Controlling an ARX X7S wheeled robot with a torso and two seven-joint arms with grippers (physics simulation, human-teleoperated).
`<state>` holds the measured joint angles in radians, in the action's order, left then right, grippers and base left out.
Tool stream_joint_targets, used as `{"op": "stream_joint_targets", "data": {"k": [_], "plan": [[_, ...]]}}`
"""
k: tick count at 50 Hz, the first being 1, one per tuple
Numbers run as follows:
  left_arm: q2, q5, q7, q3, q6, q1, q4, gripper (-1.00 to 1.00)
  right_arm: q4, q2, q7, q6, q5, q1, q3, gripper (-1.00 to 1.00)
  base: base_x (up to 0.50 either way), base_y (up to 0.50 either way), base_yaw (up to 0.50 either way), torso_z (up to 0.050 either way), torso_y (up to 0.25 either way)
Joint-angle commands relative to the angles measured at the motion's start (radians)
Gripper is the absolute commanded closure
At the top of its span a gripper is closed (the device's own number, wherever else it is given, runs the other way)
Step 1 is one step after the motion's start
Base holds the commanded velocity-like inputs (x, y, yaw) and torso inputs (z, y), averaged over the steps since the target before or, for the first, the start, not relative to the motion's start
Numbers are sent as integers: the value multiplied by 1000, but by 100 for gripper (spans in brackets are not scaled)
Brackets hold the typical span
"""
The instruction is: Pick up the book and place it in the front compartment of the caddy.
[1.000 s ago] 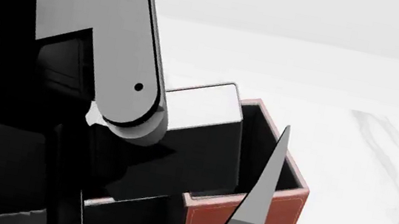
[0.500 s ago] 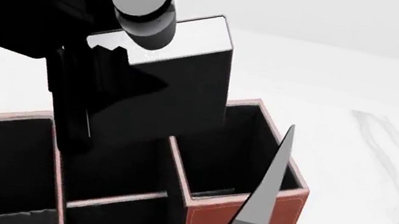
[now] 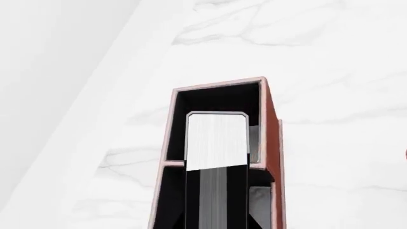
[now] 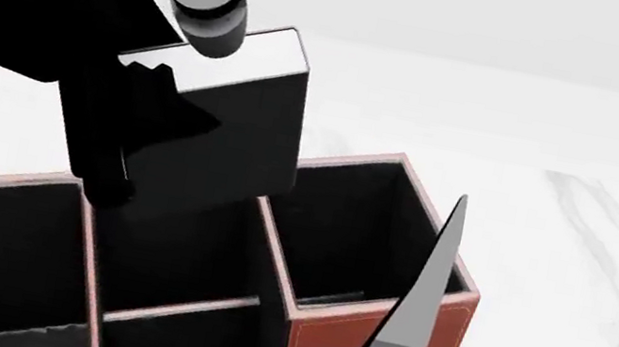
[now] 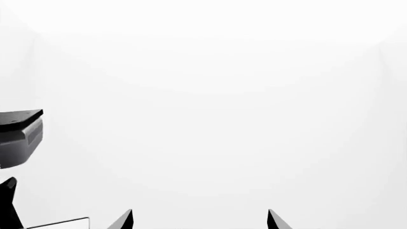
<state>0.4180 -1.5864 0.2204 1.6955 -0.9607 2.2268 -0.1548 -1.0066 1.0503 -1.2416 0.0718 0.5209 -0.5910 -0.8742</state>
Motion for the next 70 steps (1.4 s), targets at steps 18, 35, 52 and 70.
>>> {"op": "stream_joint_targets", "data": {"k": [18, 35, 52, 70], "plan": [[-7, 106, -9, 3, 19, -98, -24, 100, 14, -28, 33, -12, -36, 8, -2, -100, 0, 0, 0, 1, 2], [-3, 145, -3, 19, 57, -166, -31, 100, 9, -22, 24, -10, -33, 1, -5, -100, 0, 0, 0, 0, 1], [10, 245, 26, 38, 149, -223, -26, 100, 8, -9, 16, -24, -33, 1, -6, -100, 0, 0, 0, 1, 1], [9, 291, 12, 32, 229, -298, -51, 100, 6, 6, 6, -35, -34, 3, -8, -100, 0, 0, 0, 0, 2]]}}
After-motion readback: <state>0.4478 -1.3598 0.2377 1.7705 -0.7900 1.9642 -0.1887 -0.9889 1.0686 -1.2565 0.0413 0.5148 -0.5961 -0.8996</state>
